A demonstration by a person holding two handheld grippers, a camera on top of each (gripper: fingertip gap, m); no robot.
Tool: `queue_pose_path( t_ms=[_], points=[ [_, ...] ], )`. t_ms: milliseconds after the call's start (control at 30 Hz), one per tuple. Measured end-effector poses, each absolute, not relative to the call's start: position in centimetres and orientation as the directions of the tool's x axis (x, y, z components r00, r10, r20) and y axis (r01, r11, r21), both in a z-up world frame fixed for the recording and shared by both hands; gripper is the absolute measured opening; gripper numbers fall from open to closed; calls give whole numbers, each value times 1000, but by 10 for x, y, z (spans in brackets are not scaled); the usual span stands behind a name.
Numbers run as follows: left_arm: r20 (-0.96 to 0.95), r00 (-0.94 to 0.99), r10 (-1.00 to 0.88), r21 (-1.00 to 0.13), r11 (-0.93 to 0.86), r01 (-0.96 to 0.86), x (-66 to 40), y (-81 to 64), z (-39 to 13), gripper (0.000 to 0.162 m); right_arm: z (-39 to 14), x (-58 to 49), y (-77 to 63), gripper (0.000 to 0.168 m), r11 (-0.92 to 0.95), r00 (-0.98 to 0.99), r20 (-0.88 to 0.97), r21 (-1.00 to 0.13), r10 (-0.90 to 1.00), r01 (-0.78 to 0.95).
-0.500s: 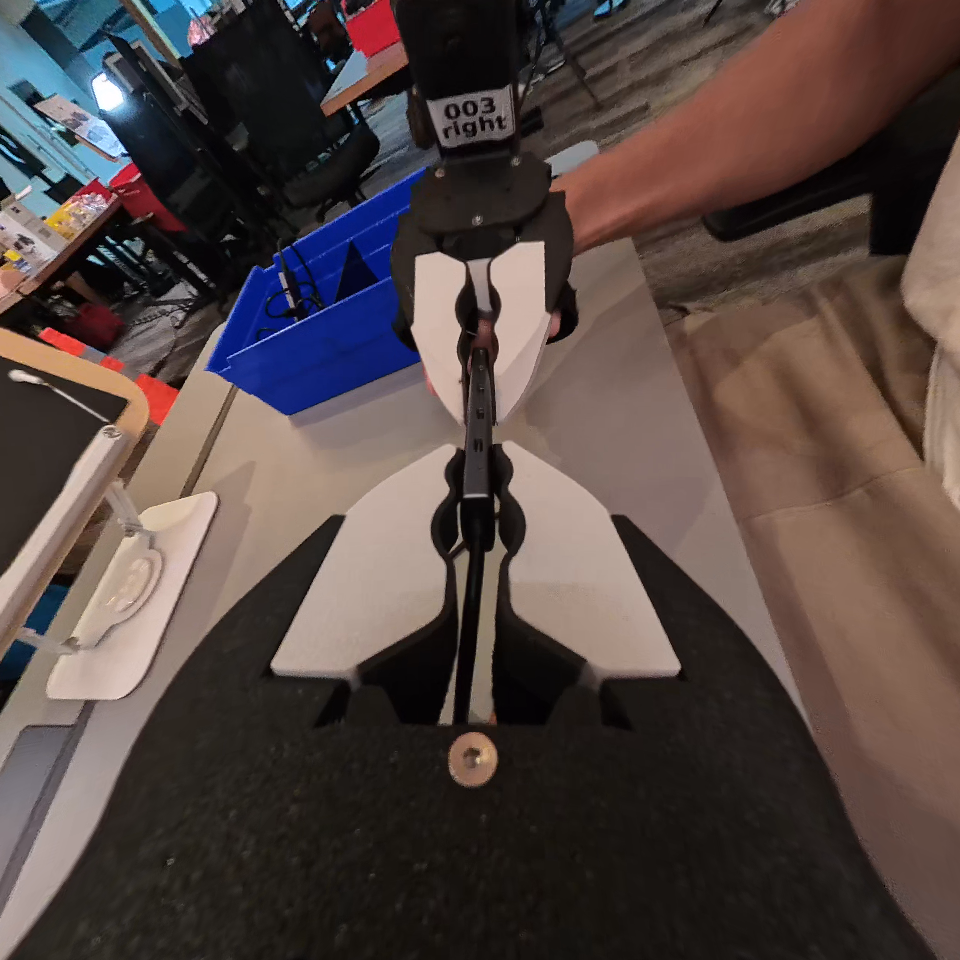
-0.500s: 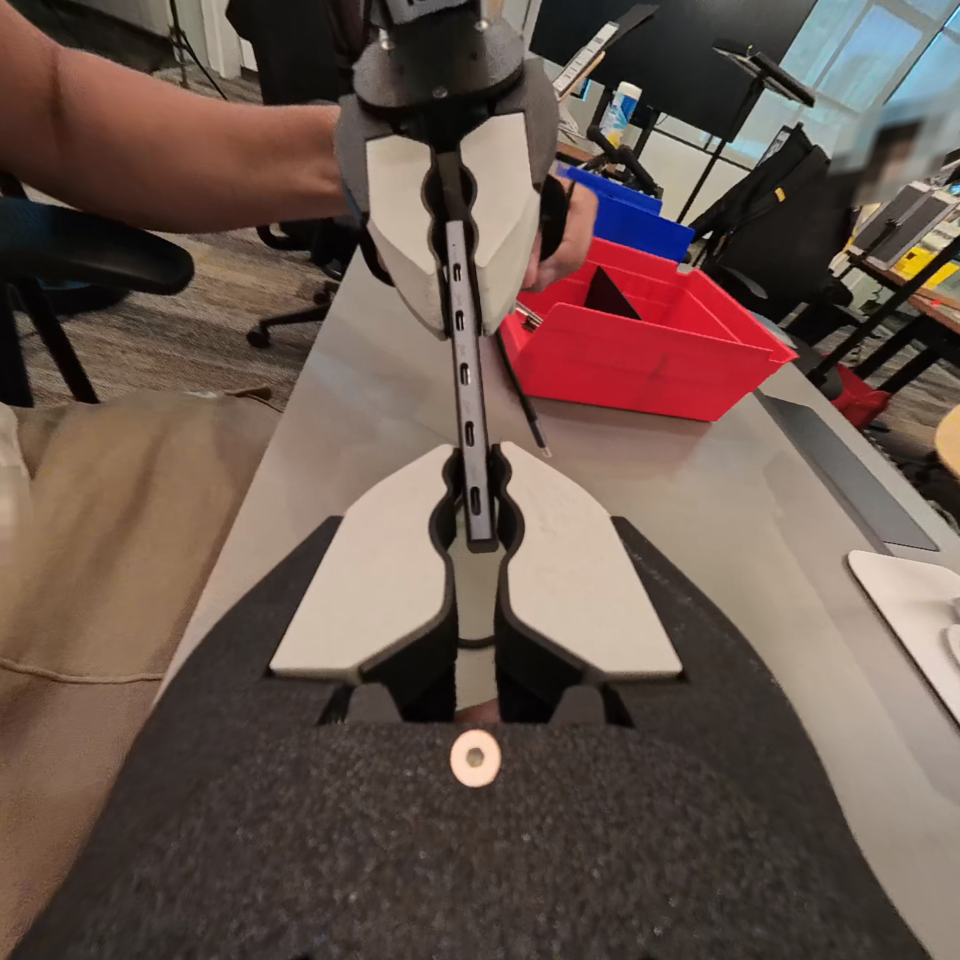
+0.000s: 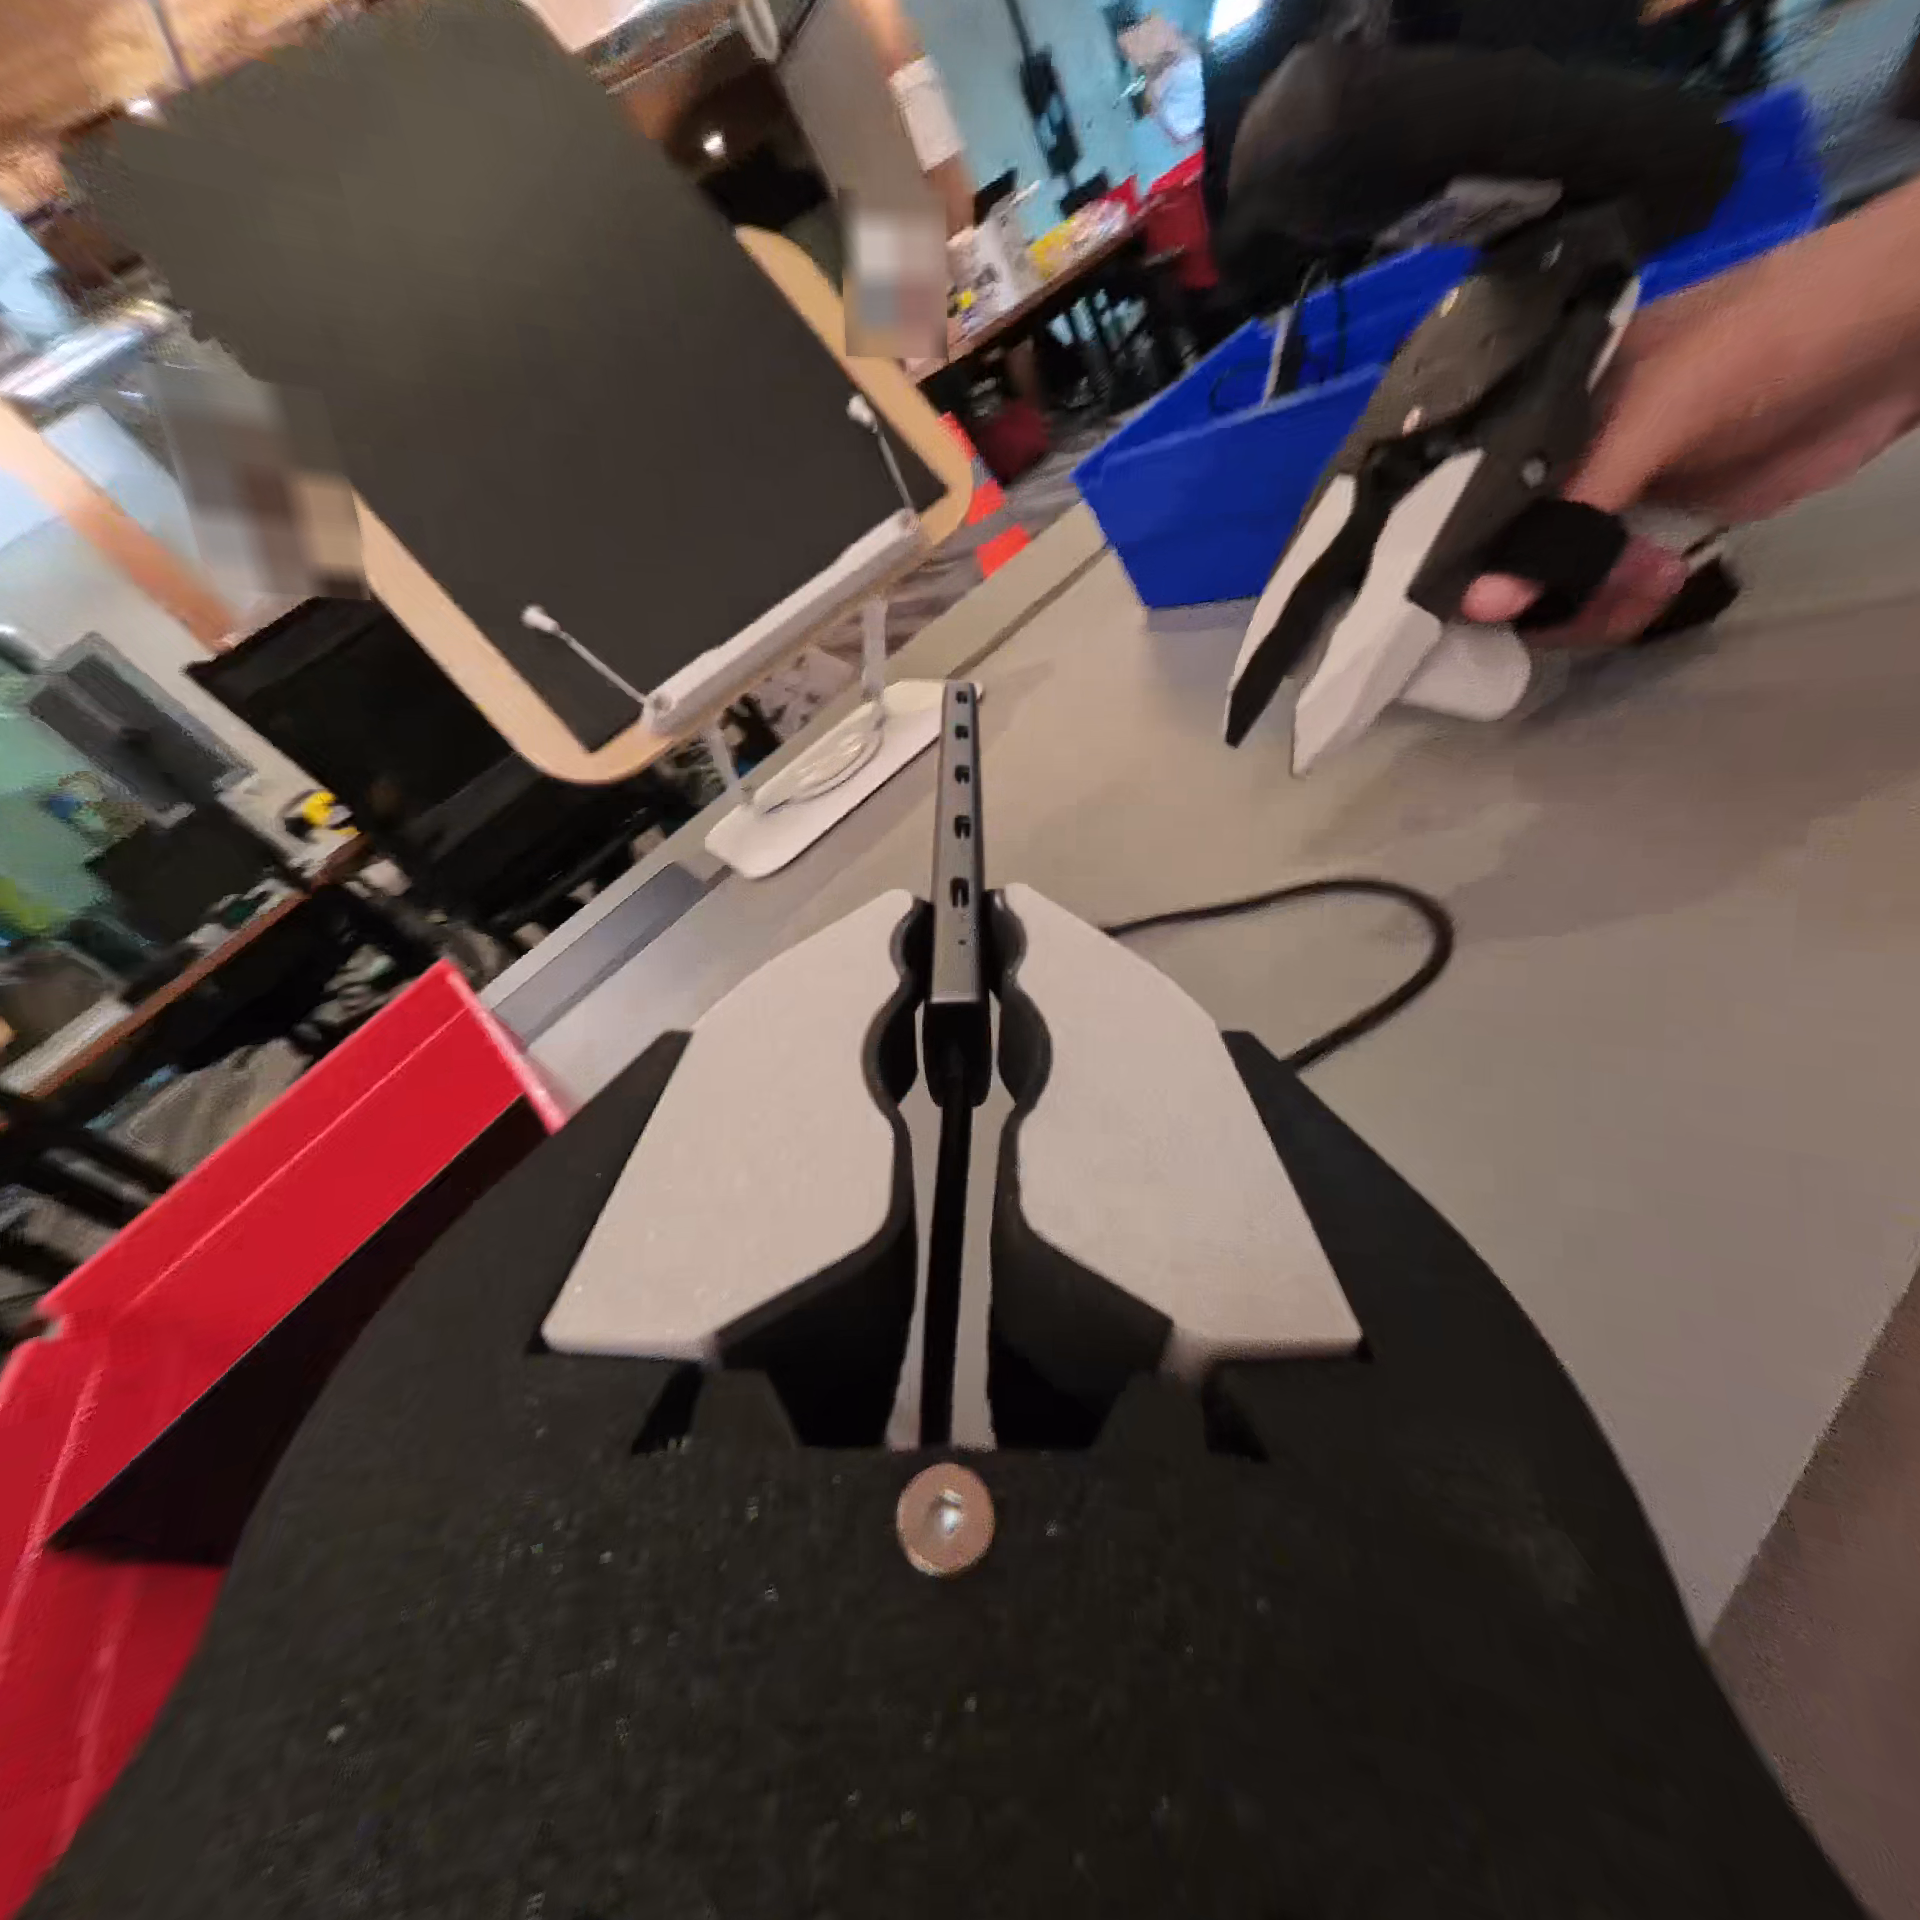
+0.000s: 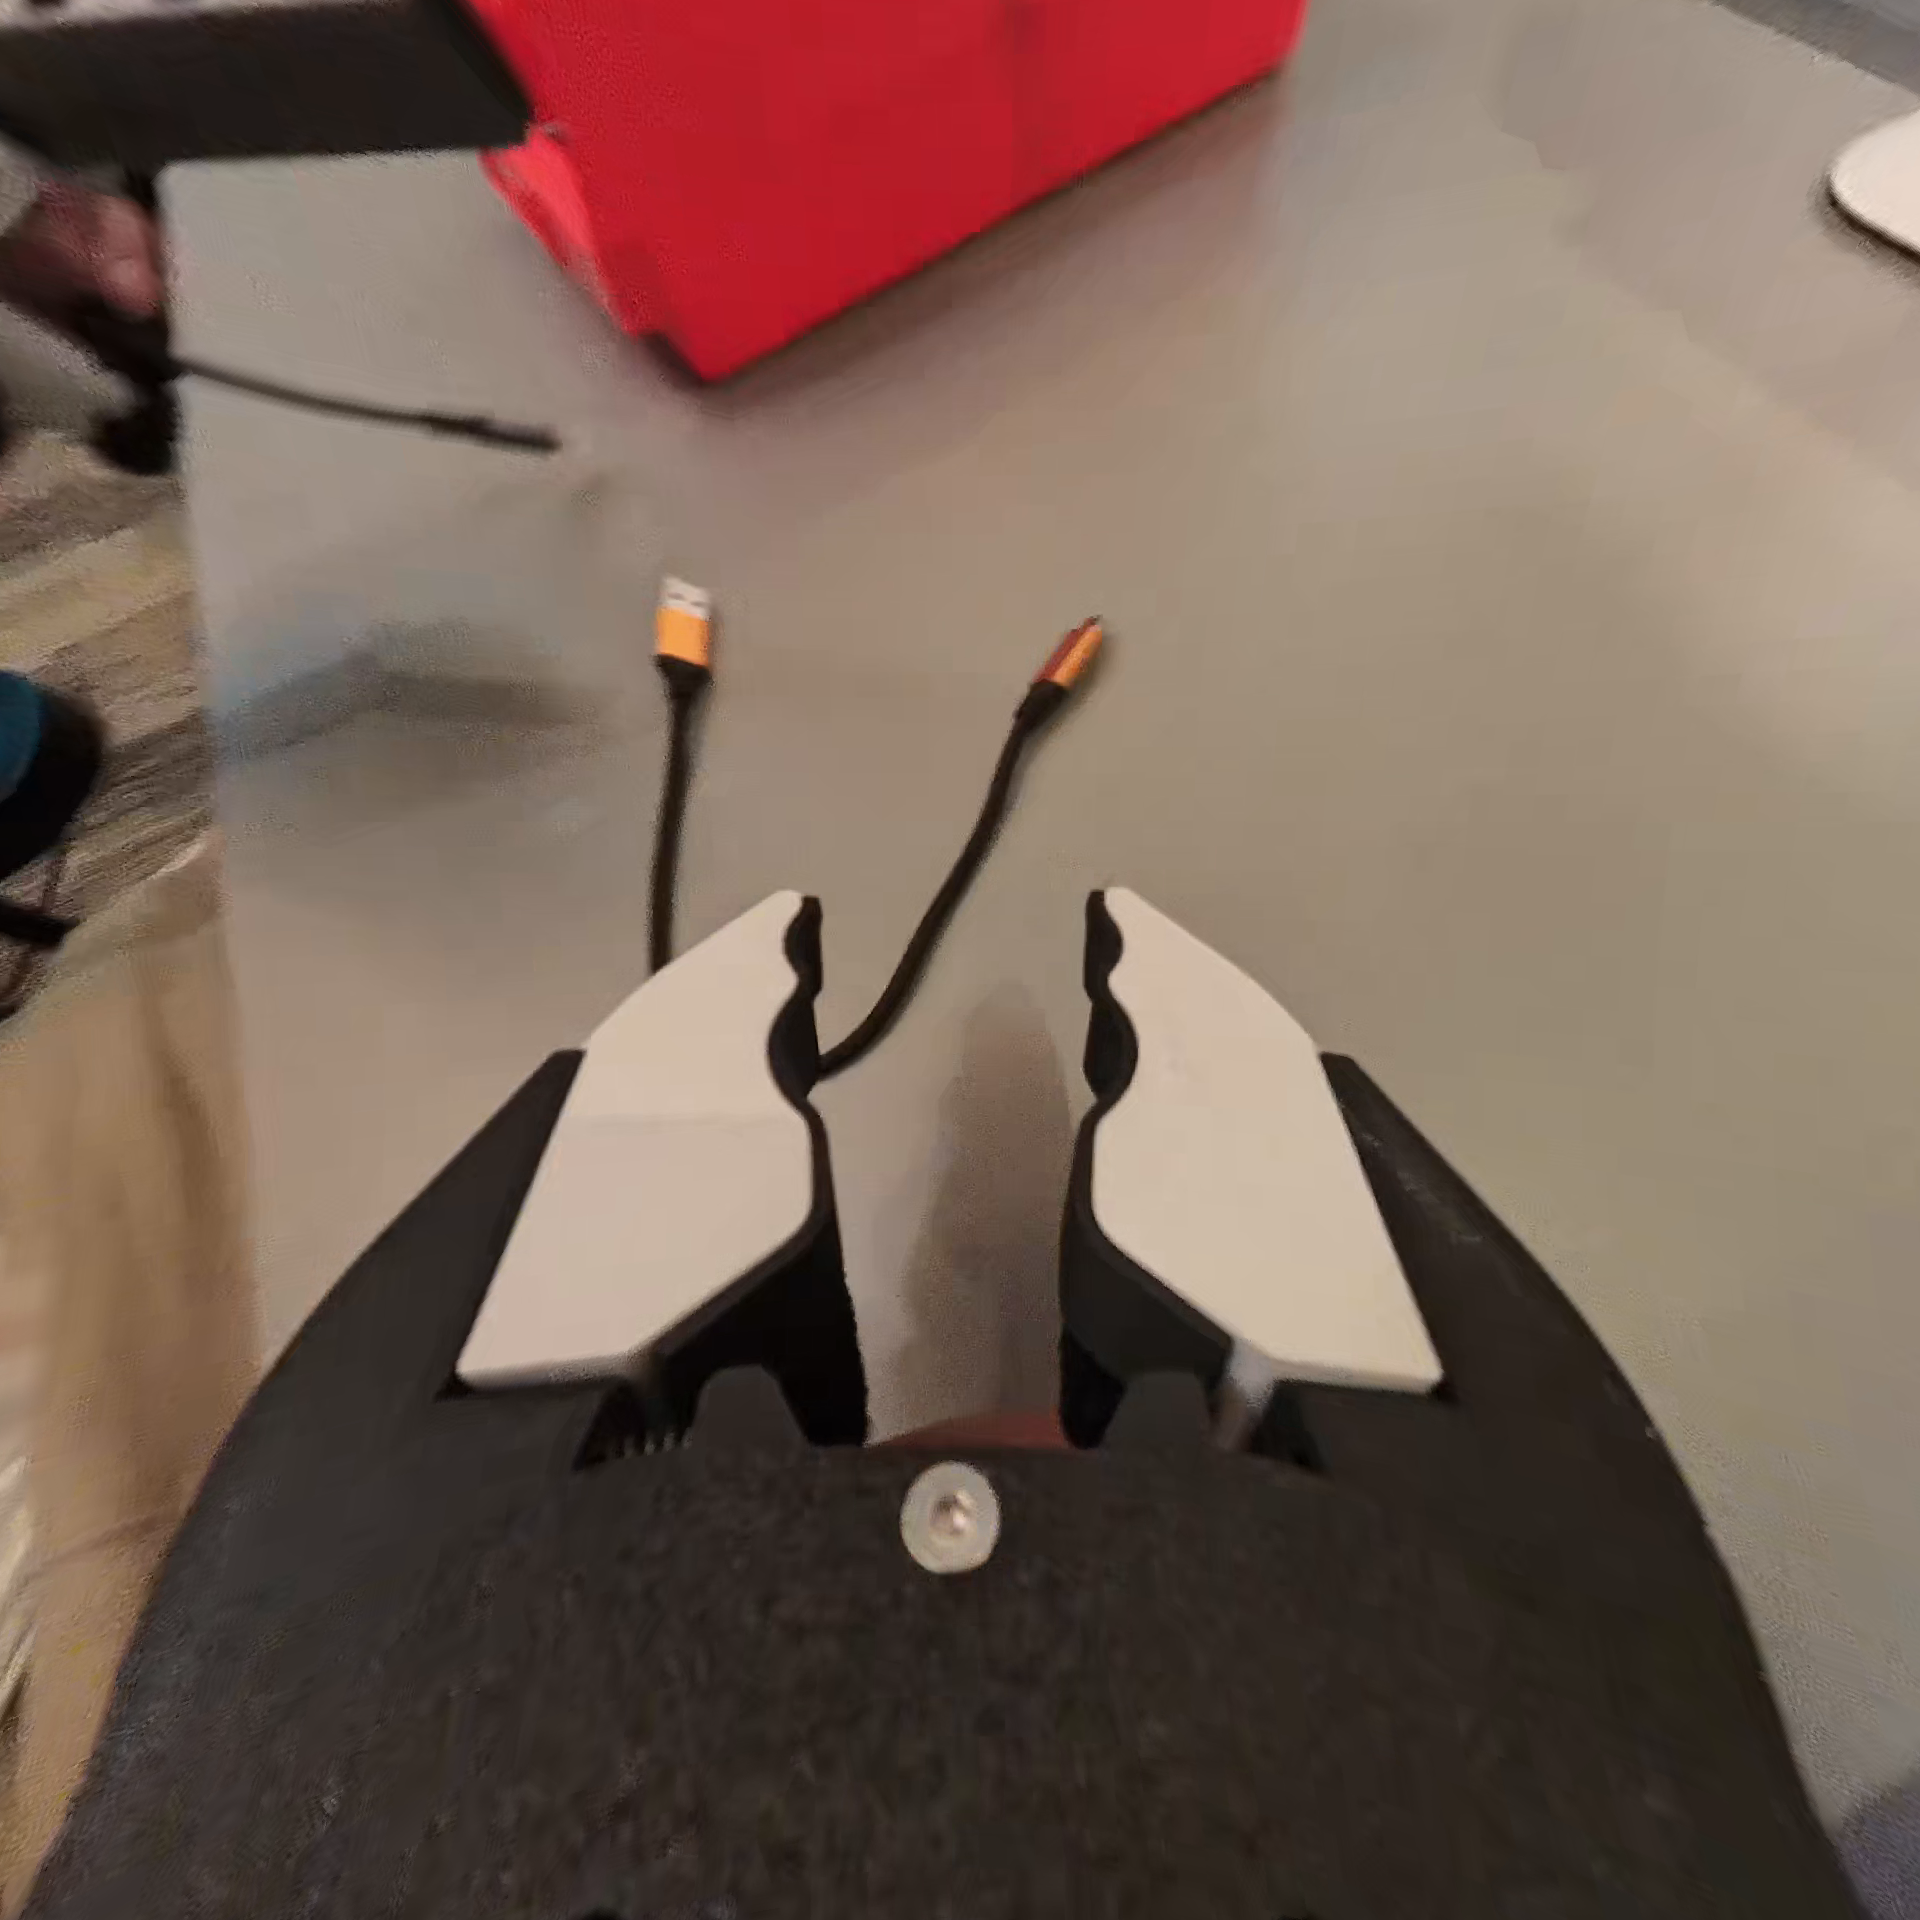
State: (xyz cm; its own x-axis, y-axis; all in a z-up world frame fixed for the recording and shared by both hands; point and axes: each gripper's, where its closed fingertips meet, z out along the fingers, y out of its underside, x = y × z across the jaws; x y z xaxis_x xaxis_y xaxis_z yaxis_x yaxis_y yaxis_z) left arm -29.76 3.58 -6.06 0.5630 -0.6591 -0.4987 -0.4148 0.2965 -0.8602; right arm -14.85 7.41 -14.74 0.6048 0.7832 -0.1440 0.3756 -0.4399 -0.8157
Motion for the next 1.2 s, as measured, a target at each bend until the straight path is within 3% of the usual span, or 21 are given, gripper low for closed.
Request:
queue_pose_path(
  t_ms=[100, 167, 267, 400, 533, 700, 833, 933, 1133, 1200],
  points=[
    [-609, 533, -587, -776, 299, -556, -310, 43, -70, 10, -154, -168, 81, 48, -442, 641, -124, -819, 758, 365],
    [-540, 558, -630, -825, 264, -499, -312, 44, -76, 10, -153, -189, 74, 39, -384, 608, -59, -822, 791, 421],
    [-565, 548, -616, -806, 273, -525, -314, 46, -79, 10, -156, -191, 93, 29, -329, 654, 113, -793, 748, 513],
    [-560, 555, -615, -806, 249, -537, -316, 48, -83, 10, -173, -192, 125, 30, -488, 729, -26, -760, 684, 430],
    [-517, 576, -633, -828, 200, -524, -320, 53, -88, 10, -190, -197, 133, 31, -468, 725, 98, -703, 682, 535],
    [-490, 584, -647, -842, 177, -510, -321, 56, -91, 10, -191, -193, 136, 7, -459, 740, 161, -693, 653, 556],
    [-530, 549, -647, -814, 206, -543, -313, 59, -96, 10, -193, -192, 130, 7, -470, 708, 102, -680, 699, 563],
    [-579, 505, -640, -783, 264, -564, -302, 64, -97, 10, -185, -189, 114, 6, -537, 683, -73, -680, 727, 499],
    [-644, 435, -629, -730, 335, -596, -267, 73, -100, 10, -120, -171, 69, 6, -573, 546, -318, -718, 775, 396],
    [-722, 366, -587, -653, 404, -640, -249, 69, -97, 10, -99, -168, 55, 6, -579, 493, -375, -728, 785, 367]
  ],
)
